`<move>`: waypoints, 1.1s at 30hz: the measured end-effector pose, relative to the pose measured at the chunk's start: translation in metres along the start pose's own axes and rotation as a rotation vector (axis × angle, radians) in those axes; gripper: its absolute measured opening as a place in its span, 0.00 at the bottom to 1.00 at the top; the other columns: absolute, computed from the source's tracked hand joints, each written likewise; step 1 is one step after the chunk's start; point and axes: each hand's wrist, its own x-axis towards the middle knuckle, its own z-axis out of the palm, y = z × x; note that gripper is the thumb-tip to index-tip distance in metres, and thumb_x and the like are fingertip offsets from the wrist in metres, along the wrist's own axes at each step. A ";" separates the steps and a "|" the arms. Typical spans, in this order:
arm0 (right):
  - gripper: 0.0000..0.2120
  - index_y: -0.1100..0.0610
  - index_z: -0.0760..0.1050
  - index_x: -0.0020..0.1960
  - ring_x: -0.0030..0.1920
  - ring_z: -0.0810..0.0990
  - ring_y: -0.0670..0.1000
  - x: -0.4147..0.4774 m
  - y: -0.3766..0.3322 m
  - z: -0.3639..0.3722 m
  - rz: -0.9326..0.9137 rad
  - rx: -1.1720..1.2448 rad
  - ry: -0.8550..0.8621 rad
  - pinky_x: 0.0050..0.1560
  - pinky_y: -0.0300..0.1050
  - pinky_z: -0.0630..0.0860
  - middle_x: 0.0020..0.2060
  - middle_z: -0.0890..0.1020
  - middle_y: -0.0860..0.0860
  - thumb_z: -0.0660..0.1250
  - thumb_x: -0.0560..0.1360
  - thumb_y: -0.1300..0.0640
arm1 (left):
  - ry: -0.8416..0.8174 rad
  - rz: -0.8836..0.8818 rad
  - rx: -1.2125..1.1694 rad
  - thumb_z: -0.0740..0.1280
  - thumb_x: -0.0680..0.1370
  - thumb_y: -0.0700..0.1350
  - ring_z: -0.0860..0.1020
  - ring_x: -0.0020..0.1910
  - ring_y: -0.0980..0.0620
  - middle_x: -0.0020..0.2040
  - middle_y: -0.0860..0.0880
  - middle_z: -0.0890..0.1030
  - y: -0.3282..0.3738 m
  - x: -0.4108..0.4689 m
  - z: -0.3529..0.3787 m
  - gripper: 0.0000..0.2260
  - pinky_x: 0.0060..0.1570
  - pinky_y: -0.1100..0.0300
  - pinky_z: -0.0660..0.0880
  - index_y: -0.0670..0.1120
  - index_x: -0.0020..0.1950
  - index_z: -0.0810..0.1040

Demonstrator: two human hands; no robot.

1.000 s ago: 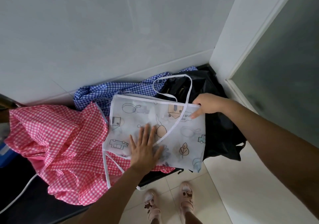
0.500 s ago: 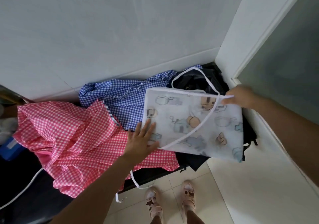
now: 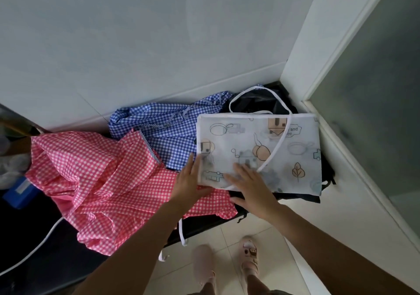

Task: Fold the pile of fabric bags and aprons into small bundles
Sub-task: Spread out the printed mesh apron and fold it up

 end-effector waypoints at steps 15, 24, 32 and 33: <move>0.26 0.50 0.62 0.74 0.77 0.45 0.56 0.014 -0.012 -0.016 0.173 0.088 -0.135 0.73 0.61 0.50 0.78 0.52 0.51 0.58 0.79 0.42 | -0.463 -0.486 -0.848 0.59 0.82 0.40 0.71 0.22 0.55 0.27 0.46 0.73 -0.016 -0.002 -0.109 0.12 0.25 0.63 0.70 0.36 0.43 0.76; 0.20 0.56 0.69 0.69 0.65 0.73 0.53 0.014 -0.046 -0.038 0.341 0.568 -0.040 0.64 0.48 0.68 0.67 0.73 0.53 0.59 0.80 0.49 | -0.551 -0.485 -0.831 0.56 0.83 0.45 0.64 0.19 0.56 0.22 0.51 0.67 0.056 0.019 -0.097 0.14 0.22 0.65 0.64 0.42 0.39 0.73; 0.45 0.41 0.50 0.76 0.68 0.69 0.53 0.028 -0.046 -0.049 0.182 0.791 -0.209 0.66 0.52 0.69 0.72 0.66 0.50 0.75 0.70 0.51 | -0.492 0.194 0.457 0.72 0.72 0.43 0.75 0.35 0.52 0.35 0.49 0.74 0.089 0.031 -0.106 0.12 0.36 0.63 0.71 0.37 0.51 0.79; 0.44 0.41 0.50 0.76 0.69 0.68 0.54 0.030 -0.045 -0.047 0.171 0.792 -0.276 0.66 0.52 0.68 0.74 0.63 0.51 0.74 0.70 0.51 | -0.472 0.235 0.534 0.73 0.72 0.44 0.75 0.40 0.51 0.37 0.49 0.74 0.091 0.033 -0.110 0.14 0.40 0.61 0.71 0.37 0.53 0.79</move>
